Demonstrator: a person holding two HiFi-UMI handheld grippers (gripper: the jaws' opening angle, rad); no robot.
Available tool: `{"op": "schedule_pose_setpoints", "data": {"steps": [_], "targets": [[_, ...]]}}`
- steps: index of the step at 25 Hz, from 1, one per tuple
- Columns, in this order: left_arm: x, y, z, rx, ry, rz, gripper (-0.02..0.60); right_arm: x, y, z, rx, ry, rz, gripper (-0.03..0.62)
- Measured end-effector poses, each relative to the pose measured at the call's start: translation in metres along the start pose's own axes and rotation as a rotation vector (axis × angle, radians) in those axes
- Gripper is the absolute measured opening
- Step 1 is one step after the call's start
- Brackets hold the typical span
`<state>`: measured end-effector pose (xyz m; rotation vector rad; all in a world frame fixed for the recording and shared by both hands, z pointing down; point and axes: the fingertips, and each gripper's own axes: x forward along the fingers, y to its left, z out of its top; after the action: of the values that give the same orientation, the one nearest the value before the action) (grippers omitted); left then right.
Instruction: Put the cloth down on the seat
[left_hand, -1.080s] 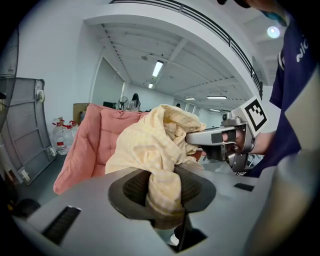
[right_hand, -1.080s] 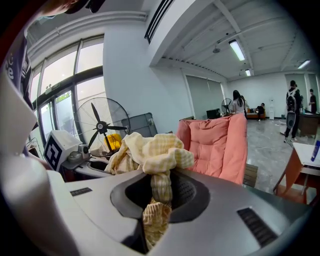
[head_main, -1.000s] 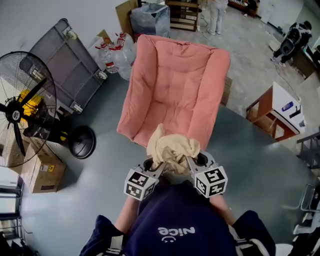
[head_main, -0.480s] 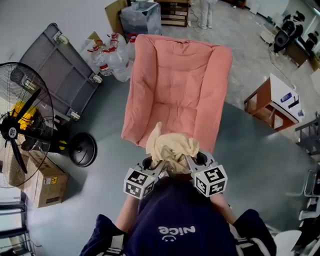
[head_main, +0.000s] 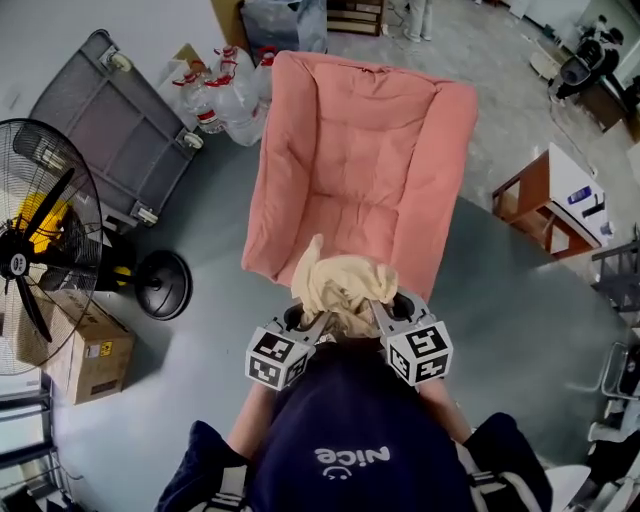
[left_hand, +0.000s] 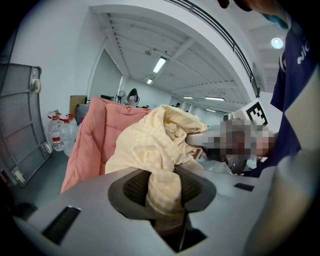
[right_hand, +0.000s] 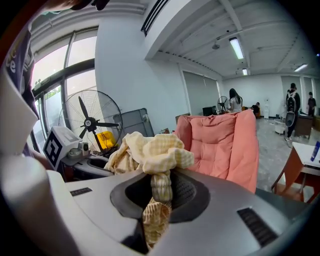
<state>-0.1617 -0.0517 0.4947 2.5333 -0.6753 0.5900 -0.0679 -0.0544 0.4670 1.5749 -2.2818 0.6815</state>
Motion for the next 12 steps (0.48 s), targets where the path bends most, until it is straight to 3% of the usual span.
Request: {"op": "schedule_pose_setpoints", "data": {"steps": [12], "targets": [[0.049, 0.056, 0.049, -0.004, 0.011, 0.032, 0.13, 0.071, -0.049, 0.046, -0.003, 0.024, 0.031, 0.078]]}}
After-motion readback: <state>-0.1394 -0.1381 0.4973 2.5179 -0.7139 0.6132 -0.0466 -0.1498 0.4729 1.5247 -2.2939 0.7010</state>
